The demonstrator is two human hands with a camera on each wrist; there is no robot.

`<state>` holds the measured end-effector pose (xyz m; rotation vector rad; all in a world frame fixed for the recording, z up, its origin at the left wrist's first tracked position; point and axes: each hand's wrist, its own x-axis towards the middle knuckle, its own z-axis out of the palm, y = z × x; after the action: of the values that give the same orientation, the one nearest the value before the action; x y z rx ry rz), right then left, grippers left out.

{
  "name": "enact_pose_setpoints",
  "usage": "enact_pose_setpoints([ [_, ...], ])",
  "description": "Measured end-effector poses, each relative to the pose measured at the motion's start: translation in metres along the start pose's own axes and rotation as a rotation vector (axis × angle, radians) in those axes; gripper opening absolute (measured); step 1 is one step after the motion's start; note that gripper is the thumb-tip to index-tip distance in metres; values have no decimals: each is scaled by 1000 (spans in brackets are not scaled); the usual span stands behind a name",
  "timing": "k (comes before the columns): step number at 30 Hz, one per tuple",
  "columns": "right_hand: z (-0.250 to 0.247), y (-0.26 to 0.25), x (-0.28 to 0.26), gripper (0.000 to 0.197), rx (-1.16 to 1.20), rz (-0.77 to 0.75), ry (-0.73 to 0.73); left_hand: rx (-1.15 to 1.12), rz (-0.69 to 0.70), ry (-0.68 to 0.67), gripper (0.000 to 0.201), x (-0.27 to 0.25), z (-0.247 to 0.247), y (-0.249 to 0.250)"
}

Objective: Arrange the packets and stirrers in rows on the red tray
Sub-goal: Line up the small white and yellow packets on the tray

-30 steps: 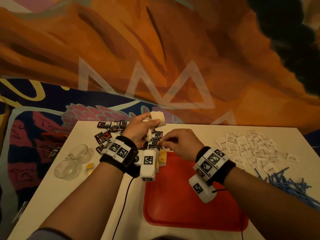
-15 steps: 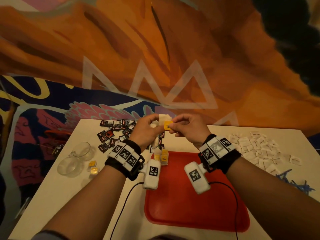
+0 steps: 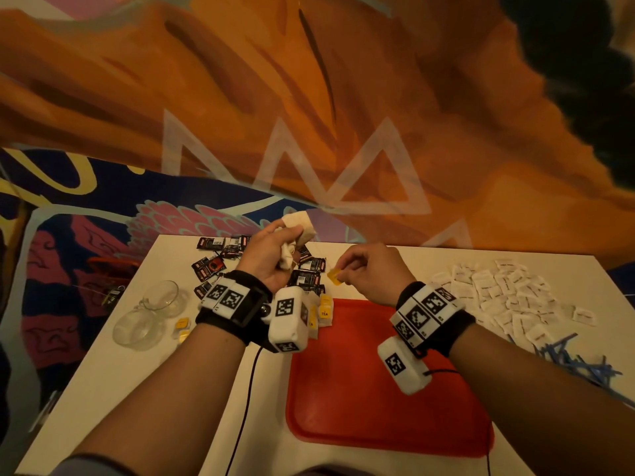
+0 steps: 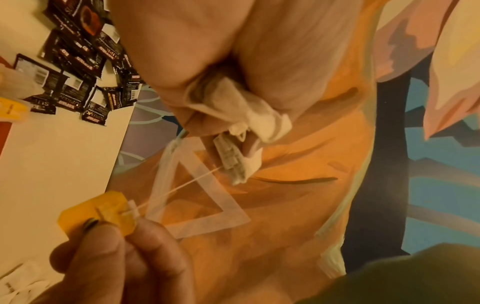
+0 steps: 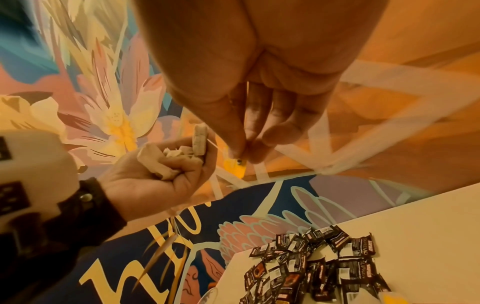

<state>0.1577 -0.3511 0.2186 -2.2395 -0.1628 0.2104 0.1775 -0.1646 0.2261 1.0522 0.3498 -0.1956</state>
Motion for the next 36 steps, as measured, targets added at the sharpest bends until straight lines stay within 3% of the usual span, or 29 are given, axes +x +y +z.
enact_pose_setpoints([
  [13,2,2,-1,9,-39,-4,-53,1,41,41,20,-7,5,-4],
  [19,-2,-16,0,15,530,51,-86,492,243,54,20,-11,2,-22],
  [22,-4,-23,5,17,668,89,-24,568,319,-23,20,-16,4,-29],
  [30,4,-15,13,17,502,105,114,544,299,-101,22,-24,1,-34],
  [33,6,-14,13,18,437,81,133,473,227,-121,13,-25,1,-32],
  [36,9,-12,13,16,412,49,146,480,253,-67,6,-22,3,-33],
])
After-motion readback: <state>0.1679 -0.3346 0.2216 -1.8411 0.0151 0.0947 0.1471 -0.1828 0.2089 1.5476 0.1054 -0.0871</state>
